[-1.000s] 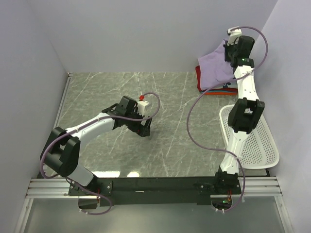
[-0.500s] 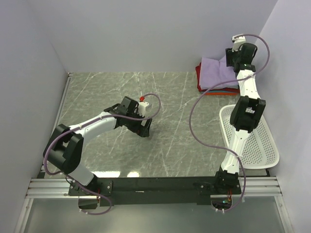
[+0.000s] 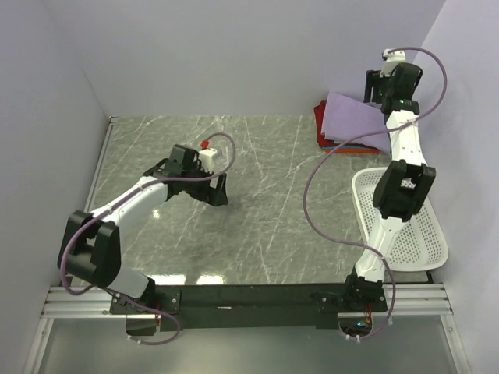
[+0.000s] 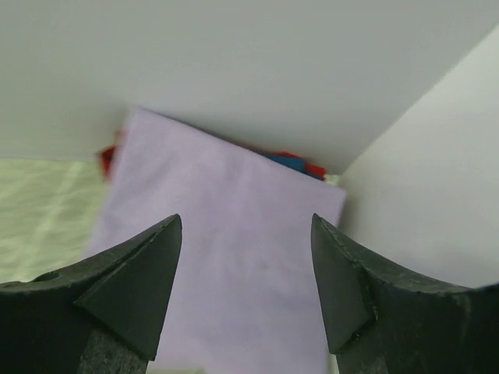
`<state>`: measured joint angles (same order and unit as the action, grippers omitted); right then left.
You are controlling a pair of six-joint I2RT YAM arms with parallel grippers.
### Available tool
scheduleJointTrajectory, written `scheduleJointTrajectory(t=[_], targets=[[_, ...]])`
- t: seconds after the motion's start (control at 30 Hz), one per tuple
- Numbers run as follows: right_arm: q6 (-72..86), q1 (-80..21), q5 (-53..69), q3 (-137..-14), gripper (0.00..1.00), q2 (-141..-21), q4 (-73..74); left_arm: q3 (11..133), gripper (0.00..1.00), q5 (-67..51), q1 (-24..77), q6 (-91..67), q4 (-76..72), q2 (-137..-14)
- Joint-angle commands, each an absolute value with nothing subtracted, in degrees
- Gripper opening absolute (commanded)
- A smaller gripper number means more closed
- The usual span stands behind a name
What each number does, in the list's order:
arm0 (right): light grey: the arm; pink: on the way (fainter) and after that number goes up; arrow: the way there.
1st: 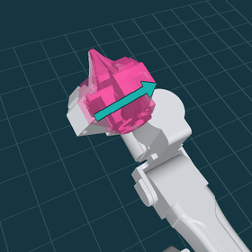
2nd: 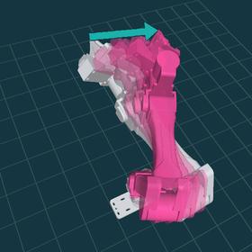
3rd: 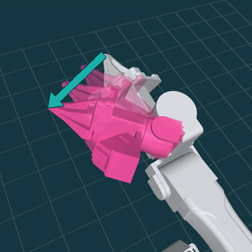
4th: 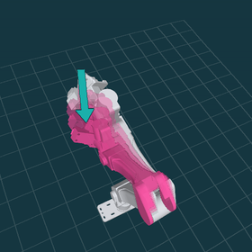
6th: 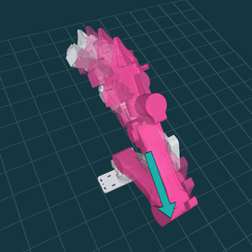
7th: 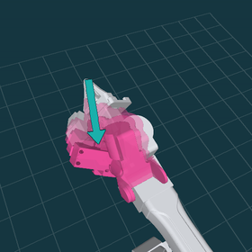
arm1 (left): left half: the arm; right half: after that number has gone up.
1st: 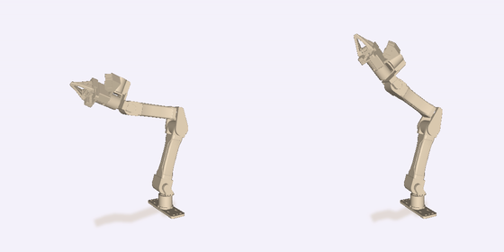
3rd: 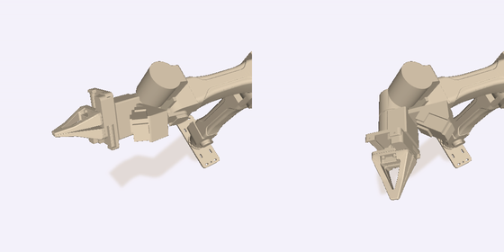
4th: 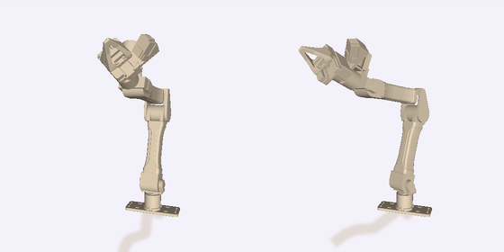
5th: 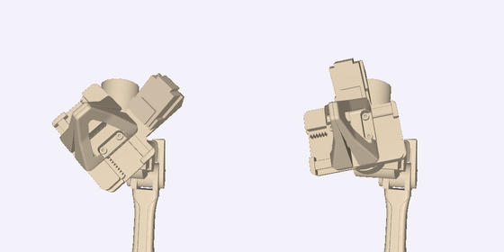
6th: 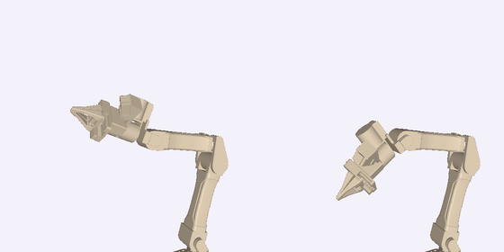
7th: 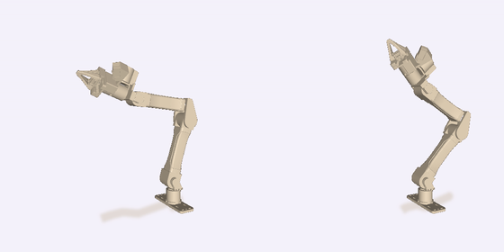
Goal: Fold and stack the t-shirts
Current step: Neatly place the folded tshirt to the corner, then reset both grippers
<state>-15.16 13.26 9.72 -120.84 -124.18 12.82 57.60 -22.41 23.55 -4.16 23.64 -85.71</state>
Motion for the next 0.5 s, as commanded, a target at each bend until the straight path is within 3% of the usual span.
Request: scheduleJointTrajectory(t=[0.0, 0.3, 0.47], targets=[[-9.59, 11.6, 15.63, -120.06, 0.74, -112.86, 16.69, 59.85, 0.99, -27.77, 20.93, -4.92, 23.73, -80.43], [-2.64, 8.97, 26.71, -119.36, 0.82, -101.35, 35.75, 65.12, 0.99, -33.48, 7.22, -7.03, 25.84, -75.41], [-3.51, 4.15, 29.79, -107.96, 0.87, -93.37, 44.29, 68.46, 0.99, -36.65, -1.21, -3.43, 31.1, -77.34]])
